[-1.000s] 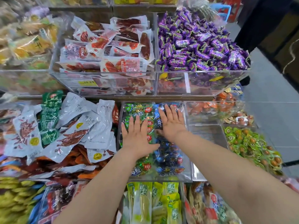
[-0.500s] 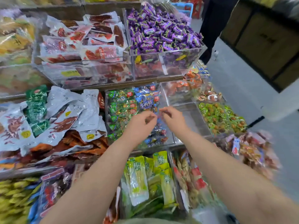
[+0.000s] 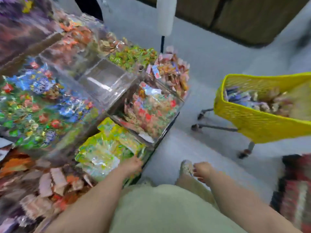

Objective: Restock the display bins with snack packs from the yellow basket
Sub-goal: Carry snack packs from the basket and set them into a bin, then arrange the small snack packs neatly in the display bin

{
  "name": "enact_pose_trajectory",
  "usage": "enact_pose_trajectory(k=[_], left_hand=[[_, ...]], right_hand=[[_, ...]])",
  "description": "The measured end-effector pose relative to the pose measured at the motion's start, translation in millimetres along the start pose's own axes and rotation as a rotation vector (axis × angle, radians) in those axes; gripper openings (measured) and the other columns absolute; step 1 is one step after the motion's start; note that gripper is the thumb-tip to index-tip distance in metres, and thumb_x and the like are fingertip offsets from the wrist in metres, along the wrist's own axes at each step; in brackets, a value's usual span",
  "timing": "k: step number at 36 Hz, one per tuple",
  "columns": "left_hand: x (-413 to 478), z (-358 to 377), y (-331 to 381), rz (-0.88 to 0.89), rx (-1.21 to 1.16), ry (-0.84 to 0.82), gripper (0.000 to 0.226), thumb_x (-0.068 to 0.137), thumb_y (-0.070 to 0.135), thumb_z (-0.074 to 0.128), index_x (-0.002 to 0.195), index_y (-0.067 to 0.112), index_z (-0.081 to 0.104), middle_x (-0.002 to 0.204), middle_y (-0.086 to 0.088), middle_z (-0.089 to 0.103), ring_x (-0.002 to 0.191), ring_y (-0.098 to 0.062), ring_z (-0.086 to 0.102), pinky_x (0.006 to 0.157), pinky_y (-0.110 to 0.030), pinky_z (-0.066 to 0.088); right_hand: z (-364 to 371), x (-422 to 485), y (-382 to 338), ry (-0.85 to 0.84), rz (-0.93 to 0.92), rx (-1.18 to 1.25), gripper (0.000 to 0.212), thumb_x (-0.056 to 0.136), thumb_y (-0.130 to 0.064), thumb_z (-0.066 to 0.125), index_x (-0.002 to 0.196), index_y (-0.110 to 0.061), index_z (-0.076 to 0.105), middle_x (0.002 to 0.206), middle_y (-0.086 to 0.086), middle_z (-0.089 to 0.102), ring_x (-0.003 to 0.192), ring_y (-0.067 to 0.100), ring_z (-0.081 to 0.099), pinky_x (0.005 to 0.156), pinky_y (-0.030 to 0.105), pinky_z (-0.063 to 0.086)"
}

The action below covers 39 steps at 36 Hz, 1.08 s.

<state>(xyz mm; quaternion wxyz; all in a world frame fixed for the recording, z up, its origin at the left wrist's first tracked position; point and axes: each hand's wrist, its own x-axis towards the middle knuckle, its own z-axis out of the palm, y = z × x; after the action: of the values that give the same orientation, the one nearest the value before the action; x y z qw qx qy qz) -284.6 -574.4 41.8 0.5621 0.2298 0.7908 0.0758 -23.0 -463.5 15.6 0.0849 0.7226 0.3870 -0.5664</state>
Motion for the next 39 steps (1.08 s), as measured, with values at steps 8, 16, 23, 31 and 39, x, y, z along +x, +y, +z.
enact_pose_trajectory(k=[8, 16, 23, 31, 39], left_hand=[[22, 58, 37, -0.199, -0.051, -0.062, 0.022, 0.098, 0.016, 0.040, 0.077, 0.014, 0.045, 0.067, -0.006, 0.049, 0.048, -0.015, 0.038, 0.049, -0.019, 0.028], [50, 119, 143, -0.106, -0.095, -0.058, 0.025, 0.095, 0.007, 0.043, 0.072, 0.015, 0.044, 0.062, -0.006, 0.044, 0.050, -0.017, 0.038, 0.052, -0.023, 0.025], [70, 164, 210, -0.062, -0.096, -0.055, 0.012, 0.101, 0.015, 0.040, 0.103, 0.012, 0.051, 0.090, -0.013, 0.058, 0.067, -0.021, 0.052, 0.060, -0.026, 0.037], [100, 177, 272, -0.091, 0.117, -0.113, 0.021, 0.096, 0.017, 0.048, 0.106, 0.001, 0.057, 0.073, -0.008, 0.054, 0.050, -0.018, 0.041, 0.045, -0.021, 0.027], [148, 158, 371, -0.102, 0.146, -0.135, 0.031, 0.095, 0.019, 0.050, 0.119, -0.001, 0.057, 0.104, -0.015, 0.063, 0.073, -0.024, 0.056, 0.062, -0.027, 0.045]], right_hand=[[-88, 4, 103, 0.116, 0.162, 0.219, 0.029, 0.093, -0.005, 0.047, 0.064, -0.011, 0.049, 0.067, 0.009, 0.051, 0.059, 0.020, 0.048, 0.058, 0.032, 0.036], [-209, 27, 105, 0.134, 0.135, 0.470, 0.024, 0.095, -0.006, 0.041, 0.072, -0.011, 0.044, 0.069, 0.007, 0.045, 0.059, 0.017, 0.045, 0.056, 0.025, 0.029], [-281, 53, 109, 0.180, 0.164, 0.486, 0.018, 0.094, -0.012, 0.047, 0.077, -0.018, 0.050, 0.082, 0.003, 0.056, 0.065, 0.014, 0.053, 0.064, 0.030, 0.046], [-296, 82, 115, 0.058, 0.334, 0.626, 0.018, 0.094, -0.021, 0.048, 0.109, -0.011, 0.052, 0.099, 0.007, 0.059, 0.085, 0.020, 0.059, 0.077, 0.030, 0.042], [-342, 126, 42, 0.097, 0.306, 0.661, 0.011, 0.095, -0.019, 0.047, 0.103, -0.013, 0.051, 0.084, 0.003, 0.056, 0.072, 0.016, 0.055, 0.067, 0.027, 0.040]])
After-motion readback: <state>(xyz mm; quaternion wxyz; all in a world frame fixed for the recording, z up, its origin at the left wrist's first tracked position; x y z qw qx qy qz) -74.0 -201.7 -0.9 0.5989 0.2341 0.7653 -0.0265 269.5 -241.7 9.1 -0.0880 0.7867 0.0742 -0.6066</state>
